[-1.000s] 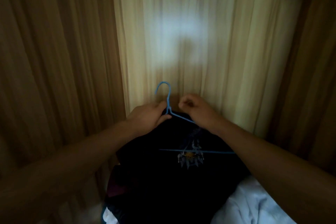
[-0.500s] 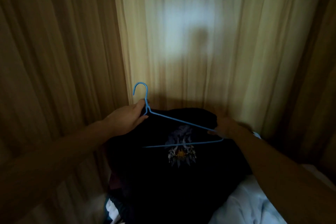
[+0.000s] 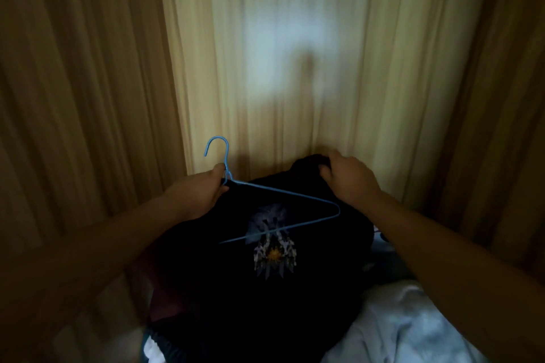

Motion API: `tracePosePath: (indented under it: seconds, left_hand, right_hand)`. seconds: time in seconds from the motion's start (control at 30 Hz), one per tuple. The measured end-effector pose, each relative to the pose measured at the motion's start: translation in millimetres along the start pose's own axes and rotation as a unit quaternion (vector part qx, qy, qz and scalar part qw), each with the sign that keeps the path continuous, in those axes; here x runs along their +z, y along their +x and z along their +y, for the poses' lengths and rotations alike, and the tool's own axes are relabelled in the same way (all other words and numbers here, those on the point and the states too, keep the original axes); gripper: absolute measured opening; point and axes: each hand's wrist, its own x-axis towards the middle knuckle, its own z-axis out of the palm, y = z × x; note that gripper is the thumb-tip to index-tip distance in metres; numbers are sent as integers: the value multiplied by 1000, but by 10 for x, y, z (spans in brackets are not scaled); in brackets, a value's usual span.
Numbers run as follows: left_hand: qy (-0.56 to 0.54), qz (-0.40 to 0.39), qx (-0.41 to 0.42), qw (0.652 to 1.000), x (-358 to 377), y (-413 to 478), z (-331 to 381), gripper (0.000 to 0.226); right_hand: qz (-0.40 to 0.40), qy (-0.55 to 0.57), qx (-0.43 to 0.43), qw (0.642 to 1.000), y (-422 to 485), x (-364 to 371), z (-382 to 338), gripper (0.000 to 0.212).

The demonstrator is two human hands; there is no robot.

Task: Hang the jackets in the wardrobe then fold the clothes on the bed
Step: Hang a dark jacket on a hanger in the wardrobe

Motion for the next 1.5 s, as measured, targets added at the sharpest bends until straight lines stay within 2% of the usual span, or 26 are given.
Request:
tracePosePath:
  seconds: [0.1,0.27,0.43,0.53,0.67,0.77,0.9,1.07,1.17,1.23,1.3,1.4,1.5]
  left_hand:
    - [19,10,7,1000,-248,130,-4,30]
    - [73,34,-22,996,-816,221,-2,30]
    - [166,131,-54,976,-1101,282,361,31]
    - [154,169,-51,972,-1172,329,642,31]
    - [112,137,-64,982,-1227,257,746,34]
    - [92,130,-18,987,-1149,107,834,30]
    - [86,120,22,989,-1088,-5,969,26]
    - [77,108,55,990,-1026,-108,1050,35]
    - [19,95,79,992,-963,-168,1081,35]
    - [-68,71,89,991,-943,-187,1070,38]
    - [-171,51,105,978,-926,-178,1059,29]
    - [-264,42,117,957,-878,-124,1038,10]
    - [-268,27,99,958,-793,-78,970,7]
  right_hand:
    - [26,-104,-29,994,96,-430,-47,37]
    - [39,-226,-25,973,201,-1048,-45,50]
    - [46,-265,0,963,324,-1325,-393,47]
    - [60,-245,3,968,368,-1330,-715,38]
    - [59,-111,54,991,389,-1327,-872,28]
    - [68,-42,74,994,383,-1281,-944,27]
    - [62,-16,83,994,385,-1197,-1036,24]
    - [87,0,72,994,456,-1288,-1073,25]
    - [122,8,43,992,488,-1364,-1060,29]
    - [136,-3,30,990,469,-1393,-1022,32]
    - [129,-16,37,991,426,-1372,-965,37]
    - [78,-35,104,991,313,-1228,-798,48]
    - [-12,6,179,984,101,-977,-573,66]
